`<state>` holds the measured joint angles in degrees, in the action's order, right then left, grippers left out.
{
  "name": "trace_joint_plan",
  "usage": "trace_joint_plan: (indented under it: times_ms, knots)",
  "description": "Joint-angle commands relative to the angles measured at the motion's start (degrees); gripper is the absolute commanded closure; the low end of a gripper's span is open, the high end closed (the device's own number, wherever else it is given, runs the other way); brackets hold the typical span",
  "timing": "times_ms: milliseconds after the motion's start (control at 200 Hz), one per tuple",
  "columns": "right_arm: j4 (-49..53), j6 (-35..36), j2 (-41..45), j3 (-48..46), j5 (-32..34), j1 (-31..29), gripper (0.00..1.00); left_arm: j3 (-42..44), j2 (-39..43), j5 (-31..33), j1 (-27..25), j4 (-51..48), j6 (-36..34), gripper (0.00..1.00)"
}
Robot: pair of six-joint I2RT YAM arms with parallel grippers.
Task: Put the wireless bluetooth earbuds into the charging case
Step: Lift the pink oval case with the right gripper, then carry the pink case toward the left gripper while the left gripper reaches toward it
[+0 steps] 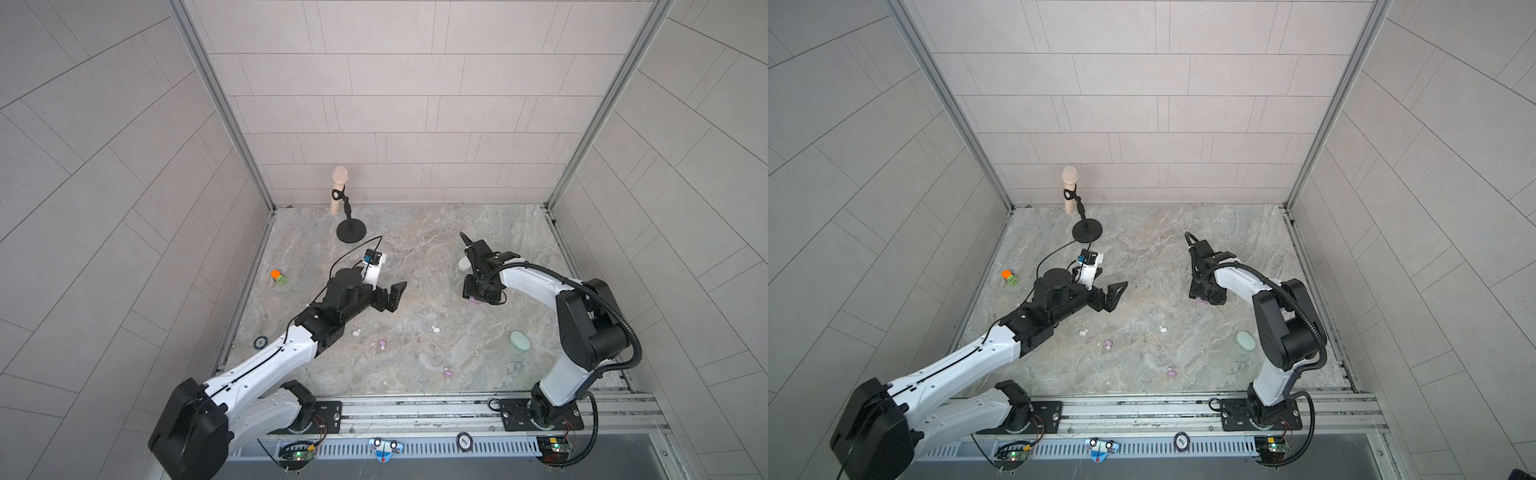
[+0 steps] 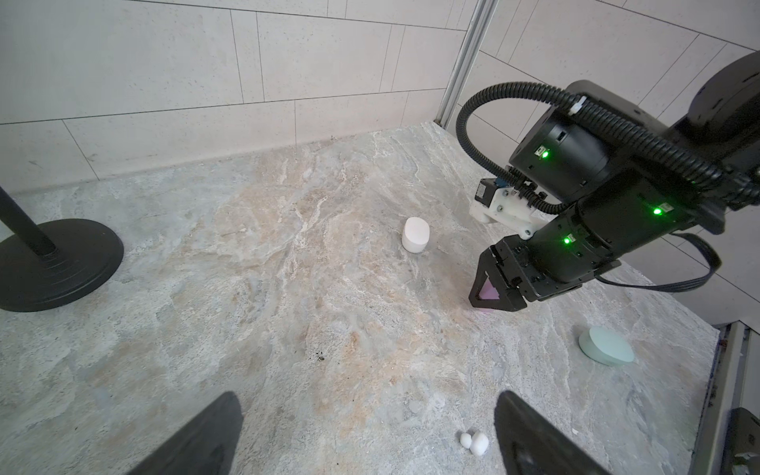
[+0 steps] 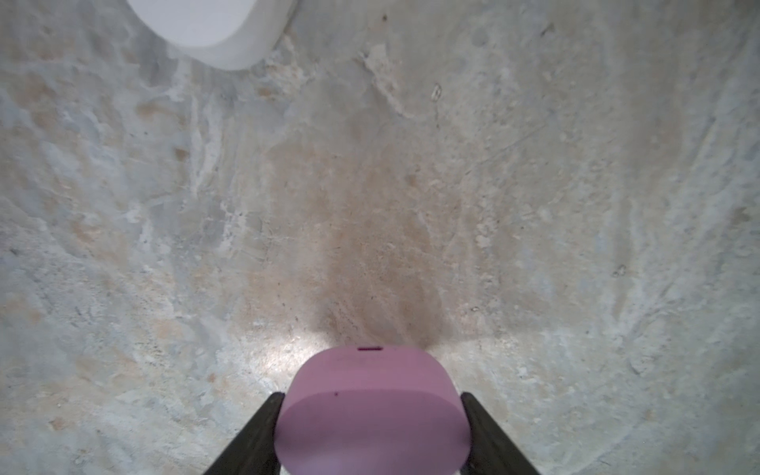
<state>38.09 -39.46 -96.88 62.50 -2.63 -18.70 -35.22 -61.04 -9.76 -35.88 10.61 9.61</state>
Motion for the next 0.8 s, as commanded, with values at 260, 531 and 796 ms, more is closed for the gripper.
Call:
trace_joint_plan:
  times_ms: [260, 531, 796]
  knots:
    - [11.84, 5.74, 10.28, 1.62, -5.99, -0.28, 0.41, 0.84, -3.18, -1.2, -7.8, 1.2, -8.49, 0.0]
    - [22.33, 6.73, 19.0, 6.33, -12.56, -2.51, 0.43, 4.31, -5.47, -11.19, -10.47, 15.19, -12.64, 0.0]
    - [27.54, 3.85, 24.87, 11.55, -17.24, -5.97, 0.43, 2.04, -11.85, -20.46, -12.14, 24.34, -14.73, 0.0]
